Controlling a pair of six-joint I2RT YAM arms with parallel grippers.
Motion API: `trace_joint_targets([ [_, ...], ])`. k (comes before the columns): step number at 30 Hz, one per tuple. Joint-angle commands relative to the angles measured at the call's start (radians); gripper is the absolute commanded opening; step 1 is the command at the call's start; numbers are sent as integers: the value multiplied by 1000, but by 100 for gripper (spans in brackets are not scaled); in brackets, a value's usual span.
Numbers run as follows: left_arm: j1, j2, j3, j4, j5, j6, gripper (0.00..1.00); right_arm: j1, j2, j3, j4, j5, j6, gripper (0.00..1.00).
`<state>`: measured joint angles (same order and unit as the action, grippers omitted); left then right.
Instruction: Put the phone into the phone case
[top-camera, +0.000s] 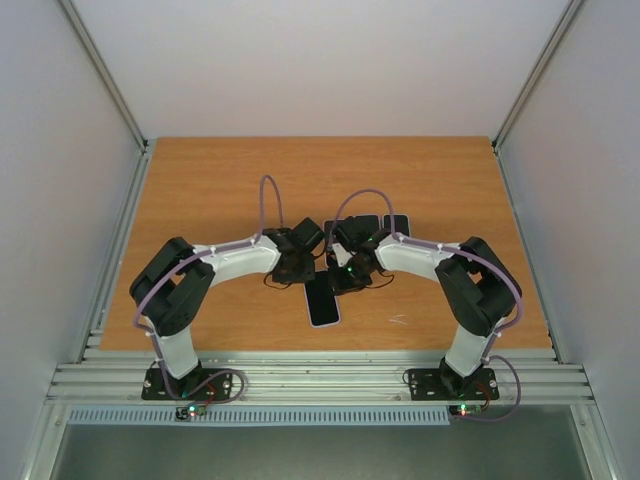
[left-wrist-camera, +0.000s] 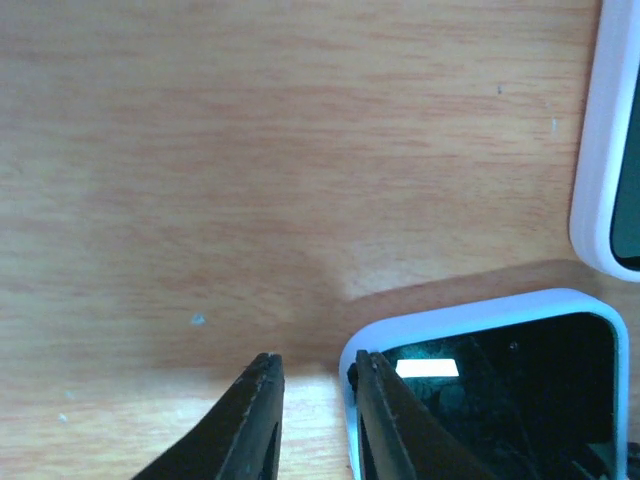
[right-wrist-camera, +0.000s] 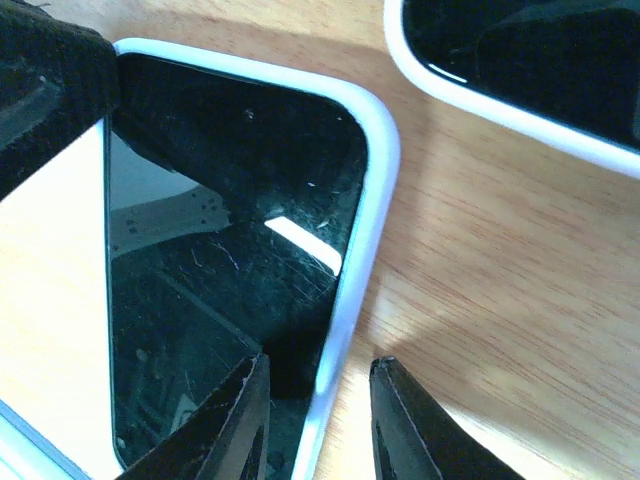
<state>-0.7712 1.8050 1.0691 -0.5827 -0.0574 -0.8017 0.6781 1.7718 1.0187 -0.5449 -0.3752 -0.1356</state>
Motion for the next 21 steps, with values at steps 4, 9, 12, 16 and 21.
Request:
trace_joint_targets([
  [4,-14,44,-69,-194,-52,-7,34,-12,-111,-34,-18,59,-4,32],
  [9,-14,-98,-55,-188,-53,-35,52,-11,-190,-65,-31,110,-2,36],
  [12,-17,-155,-51,-180,-25,-38,64,-13,-227,-91,-26,161,10,40],
  [16,-56,-194,-51,-164,-19,-58,80,-30,-276,-136,-13,221,37,48],
  [21,-130,-178,-32,-132,-23,-91,99,-62,-331,-193,-12,272,61,53],
])
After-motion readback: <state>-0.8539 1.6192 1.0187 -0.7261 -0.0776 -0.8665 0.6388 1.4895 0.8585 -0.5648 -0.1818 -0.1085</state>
